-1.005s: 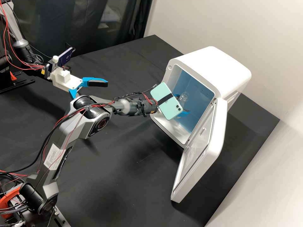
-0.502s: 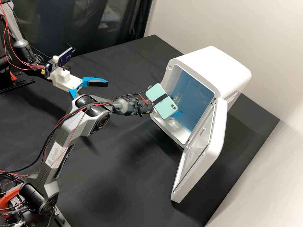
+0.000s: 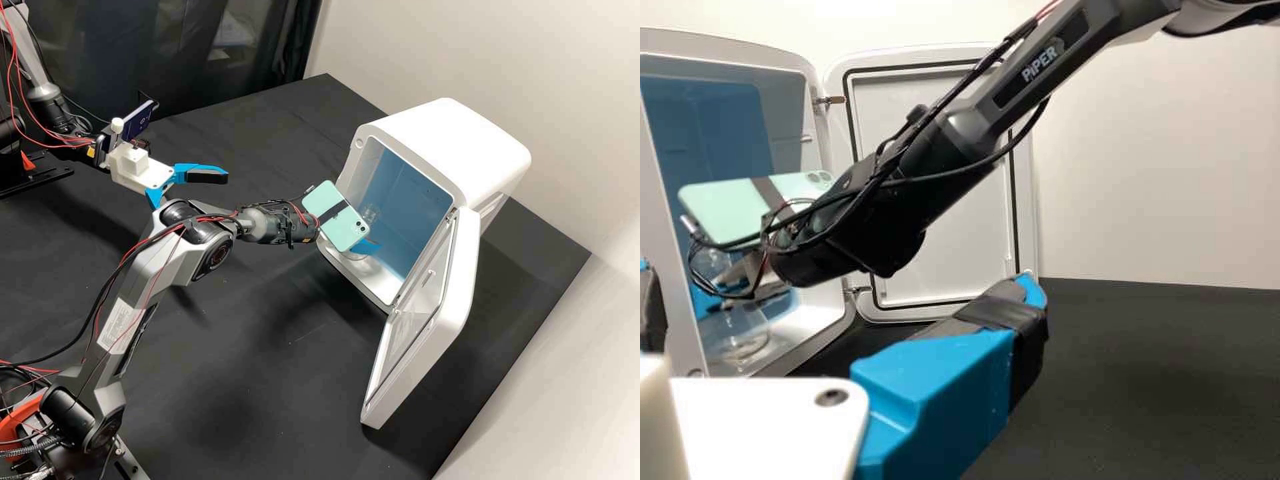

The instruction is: Place the flask in the incubator

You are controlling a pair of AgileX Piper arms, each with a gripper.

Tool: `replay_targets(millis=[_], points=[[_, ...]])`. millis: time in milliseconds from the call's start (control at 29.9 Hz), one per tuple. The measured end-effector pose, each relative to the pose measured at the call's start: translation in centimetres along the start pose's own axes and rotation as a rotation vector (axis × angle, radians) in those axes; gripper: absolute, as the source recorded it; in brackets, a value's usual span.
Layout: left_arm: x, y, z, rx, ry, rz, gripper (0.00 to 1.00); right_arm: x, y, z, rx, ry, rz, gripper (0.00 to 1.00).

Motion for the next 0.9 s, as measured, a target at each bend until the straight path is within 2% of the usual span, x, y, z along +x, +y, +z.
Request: replay_targets(millis=[134,234,536,603,737,804,904], points=[[0.0,0.0,0.0,0.0,0.0,0.0,1.0,0.2,-0.7,0.5,-0.021,-0.025,0.0,0.0],[0.0,0.0,0.0,0.0,0.0,0.0,1.0,0.3,-0.9,0.5,-0.03,-0.025,0.01,0.0],[0.0,0.0,0.0,0.0,0.0,0.0,1.0,0.9,-1.1,0.7,-0.041,-0.026,0.024,0.0],[0.0,0.0,0.0,0.0,0.0,0.0,1.0,1.1,-1.1,0.8,-0.043,-0.027,0.037,0.0],[0.0,0.0,0.0,0.0,0.0,0.0,1.0,1.5,-1.2,1.1,-0.054,-0.033,0.054,0.0],[0.0,0.0,0.0,0.0,0.0,0.0,1.0,1.7,-1.2,1.3,-0.069,-0.038,0.059,0.0],[0.0,0.0,0.0,0.0,0.0,0.0,1.0,2.0,-1.0,1.3,-0.075,-0.039,0.07,0.0]])
